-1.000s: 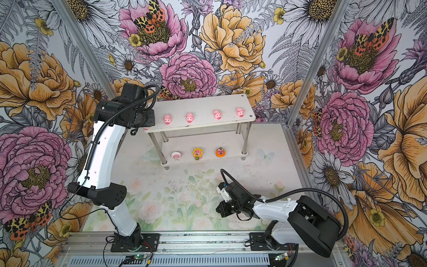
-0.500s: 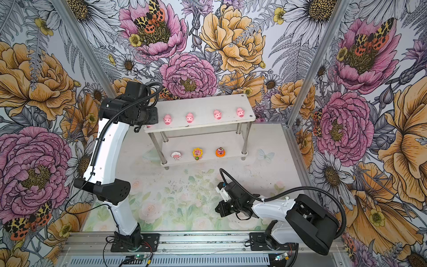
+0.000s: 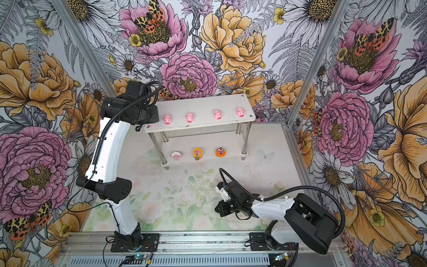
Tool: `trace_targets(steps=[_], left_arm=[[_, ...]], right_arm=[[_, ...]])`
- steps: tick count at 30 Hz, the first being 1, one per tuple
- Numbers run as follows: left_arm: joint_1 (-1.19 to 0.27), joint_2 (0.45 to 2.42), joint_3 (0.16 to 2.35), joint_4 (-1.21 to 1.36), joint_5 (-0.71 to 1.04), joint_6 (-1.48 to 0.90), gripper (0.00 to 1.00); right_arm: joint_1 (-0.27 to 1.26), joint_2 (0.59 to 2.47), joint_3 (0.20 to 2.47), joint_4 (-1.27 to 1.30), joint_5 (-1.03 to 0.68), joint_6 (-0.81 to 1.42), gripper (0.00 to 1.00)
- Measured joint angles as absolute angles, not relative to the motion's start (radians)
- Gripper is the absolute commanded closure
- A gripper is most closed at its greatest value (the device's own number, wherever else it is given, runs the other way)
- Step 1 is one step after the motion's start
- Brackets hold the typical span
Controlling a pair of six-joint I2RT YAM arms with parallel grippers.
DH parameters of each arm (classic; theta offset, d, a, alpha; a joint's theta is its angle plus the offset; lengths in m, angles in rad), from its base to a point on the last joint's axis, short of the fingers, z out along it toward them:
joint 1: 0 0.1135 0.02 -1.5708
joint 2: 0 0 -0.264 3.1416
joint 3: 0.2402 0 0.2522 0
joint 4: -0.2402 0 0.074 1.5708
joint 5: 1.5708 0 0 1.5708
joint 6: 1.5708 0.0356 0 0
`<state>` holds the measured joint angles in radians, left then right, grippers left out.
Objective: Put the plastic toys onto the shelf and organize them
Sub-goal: 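Lower the pink pig onto the shelf top beside the other pigs, open left gripper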
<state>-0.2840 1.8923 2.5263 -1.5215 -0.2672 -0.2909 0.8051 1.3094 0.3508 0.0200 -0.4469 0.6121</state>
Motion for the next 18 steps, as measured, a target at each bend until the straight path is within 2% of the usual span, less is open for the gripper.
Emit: trace_targets(steps=[18], left_arm=[[-0.257, 1.892, 2.534, -1.522, -0.207, -0.405, 0.74]], right_arm=[[0.805, 1.31, 0.351, 0.02, -0.447, 0.612, 0.98]])
